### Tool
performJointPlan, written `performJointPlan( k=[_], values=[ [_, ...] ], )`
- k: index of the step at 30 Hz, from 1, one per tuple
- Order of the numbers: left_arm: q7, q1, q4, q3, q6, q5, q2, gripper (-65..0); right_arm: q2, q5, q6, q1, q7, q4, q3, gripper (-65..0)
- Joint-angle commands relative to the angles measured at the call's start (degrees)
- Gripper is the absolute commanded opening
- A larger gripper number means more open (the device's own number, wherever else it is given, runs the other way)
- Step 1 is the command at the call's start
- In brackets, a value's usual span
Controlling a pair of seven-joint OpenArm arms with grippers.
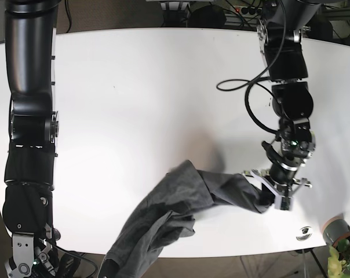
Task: Fold the T-shirt properly
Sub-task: 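Spread the grey shirt by pulling the grippers apart and lay it down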
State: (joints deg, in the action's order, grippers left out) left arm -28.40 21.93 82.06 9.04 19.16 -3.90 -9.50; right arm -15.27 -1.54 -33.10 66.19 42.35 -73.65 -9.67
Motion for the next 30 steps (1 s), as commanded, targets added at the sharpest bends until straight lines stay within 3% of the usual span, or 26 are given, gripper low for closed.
performJointPlan(
  k=[1,8,17,23,30],
  values=[
    [-0.1,4.7,1.9,1.3,2.0,-0.5,-1.4,-65.0,-0.6,-0.3,0.97,4.2,-3.4,1.1,0.6,-62.8],
    [-7.0,15.6,1.9,8.1,4.6,-0.5,-6.9,-65.0,-0.9,-0.3,1.5,8.4,-4.7,5.9,0.6,-62.8],
    [-9.8,28.5,-0.2,8.5,4.8,-0.6,-15.1,-65.0,-1.3,-0.3,2.2,8.6,-6.3,10.6,1.5,-62.8],
    [-9.8,29.4,-1.8,9.1,4.9,-0.6,-18.2,-65.0,-2.4,-0.3,2.2,8.0,-4.5,9.5,8.3,-62.8],
    [-9.8,21.4,-1.6,14.7,5.1,-0.7,-18.6,-65.0,-2.2,-0.4,2.2,-3.9,-3.2,3.5,15.7,-62.8]
  ],
)
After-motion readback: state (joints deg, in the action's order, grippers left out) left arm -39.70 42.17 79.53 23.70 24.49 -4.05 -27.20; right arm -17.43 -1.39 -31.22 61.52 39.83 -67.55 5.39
